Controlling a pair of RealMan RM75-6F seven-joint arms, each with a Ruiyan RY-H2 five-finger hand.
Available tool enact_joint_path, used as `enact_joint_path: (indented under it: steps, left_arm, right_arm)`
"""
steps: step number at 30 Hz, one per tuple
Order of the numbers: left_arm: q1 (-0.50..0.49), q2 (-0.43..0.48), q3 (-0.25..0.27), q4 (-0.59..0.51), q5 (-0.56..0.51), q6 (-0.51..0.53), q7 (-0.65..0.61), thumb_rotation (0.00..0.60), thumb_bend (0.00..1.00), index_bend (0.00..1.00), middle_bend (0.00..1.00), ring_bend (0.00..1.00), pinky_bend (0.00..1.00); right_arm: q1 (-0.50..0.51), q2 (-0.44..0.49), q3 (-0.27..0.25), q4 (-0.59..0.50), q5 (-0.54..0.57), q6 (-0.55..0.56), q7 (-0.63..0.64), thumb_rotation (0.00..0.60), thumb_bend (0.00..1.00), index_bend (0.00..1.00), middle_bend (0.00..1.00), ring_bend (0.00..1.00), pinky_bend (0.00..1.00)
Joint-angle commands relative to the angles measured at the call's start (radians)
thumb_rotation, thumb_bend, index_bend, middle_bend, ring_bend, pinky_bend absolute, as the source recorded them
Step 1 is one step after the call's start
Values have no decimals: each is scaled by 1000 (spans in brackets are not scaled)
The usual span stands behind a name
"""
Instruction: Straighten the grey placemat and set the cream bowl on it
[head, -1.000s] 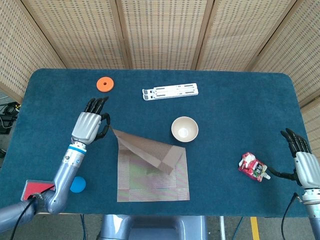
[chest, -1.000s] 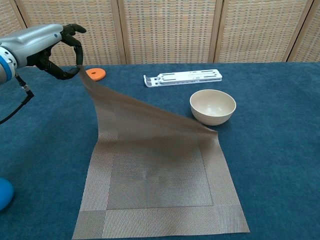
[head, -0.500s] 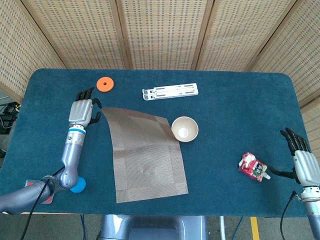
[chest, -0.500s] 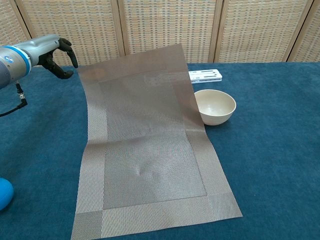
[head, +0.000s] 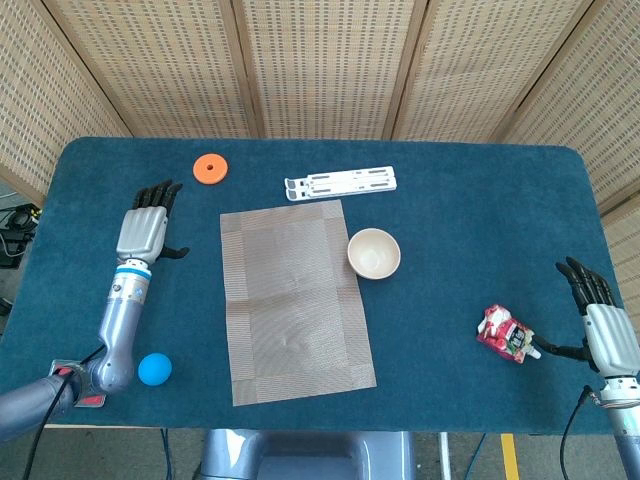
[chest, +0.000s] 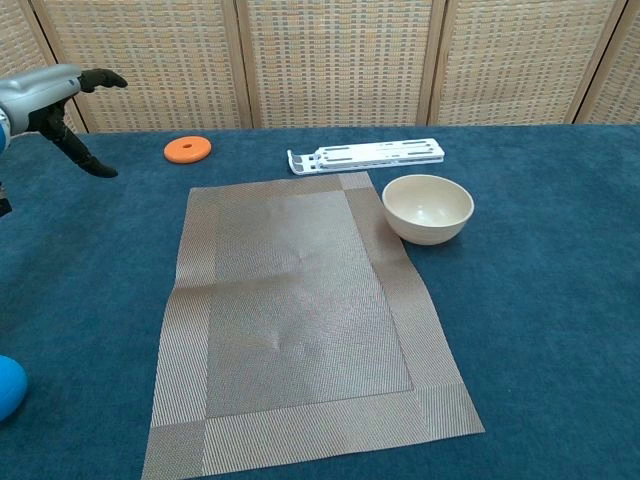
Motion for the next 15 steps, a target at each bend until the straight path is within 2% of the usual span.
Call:
enact_joint_path:
  steps: [1,7,15]
  left_arm:
    - [52,39,51,-56,66,56,-33,600,137,60,0,0,0]
    - [127,79,126,-118,166,145,-65,600,137,60,0,0,0]
    - [289,125,258,-236,275,314,-109,600,138,61,0,0,0]
  right_arm:
    - [1,0,-5,-2,-11,2,1,600,147,12,0,0,0]
    - [3,-2,-11,-4,-24,2,1,600,147,13,0,0,0]
    - [10,-7,-21,-10,-34,-11,-21,600,147,13,0,0,0]
